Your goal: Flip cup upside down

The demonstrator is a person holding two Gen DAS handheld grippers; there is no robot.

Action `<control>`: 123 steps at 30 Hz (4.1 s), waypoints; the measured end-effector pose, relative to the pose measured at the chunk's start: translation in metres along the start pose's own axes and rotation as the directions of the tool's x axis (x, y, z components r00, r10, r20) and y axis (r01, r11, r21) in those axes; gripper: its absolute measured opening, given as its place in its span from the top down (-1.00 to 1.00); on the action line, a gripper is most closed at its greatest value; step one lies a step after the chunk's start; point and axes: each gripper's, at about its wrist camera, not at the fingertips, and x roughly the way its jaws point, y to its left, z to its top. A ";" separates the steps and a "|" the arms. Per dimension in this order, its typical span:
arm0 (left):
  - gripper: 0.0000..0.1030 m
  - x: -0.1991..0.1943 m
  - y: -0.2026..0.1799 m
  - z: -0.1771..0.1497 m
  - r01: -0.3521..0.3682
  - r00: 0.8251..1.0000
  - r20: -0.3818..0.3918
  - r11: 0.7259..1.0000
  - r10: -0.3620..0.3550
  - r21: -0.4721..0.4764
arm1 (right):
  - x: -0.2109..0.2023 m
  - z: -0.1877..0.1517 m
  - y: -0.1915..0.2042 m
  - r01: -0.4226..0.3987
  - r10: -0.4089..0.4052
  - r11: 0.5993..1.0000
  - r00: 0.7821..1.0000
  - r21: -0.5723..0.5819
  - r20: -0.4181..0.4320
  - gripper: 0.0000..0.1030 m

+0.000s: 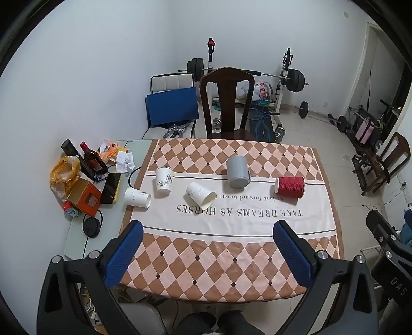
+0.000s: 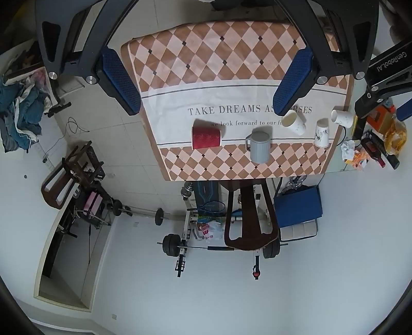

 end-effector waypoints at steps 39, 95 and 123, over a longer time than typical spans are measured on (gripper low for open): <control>-1.00 -0.010 -0.005 0.017 0.008 1.000 0.009 1.000 -0.008 -0.004 | -0.012 0.018 0.000 -0.003 0.003 1.000 1.000 -0.007 0.015 -1.00; -1.00 0.195 -0.019 0.031 -0.028 0.966 -0.252 0.992 0.058 0.120 | 0.238 -0.041 0.006 0.139 -0.129 0.990 0.909 -0.003 -0.397 -1.00; -0.62 0.475 -0.103 0.114 0.090 0.812 -0.578 0.996 -0.083 -0.017 | 0.515 -0.060 -0.007 0.012 -0.013 1.000 0.718 -0.006 -0.696 -0.45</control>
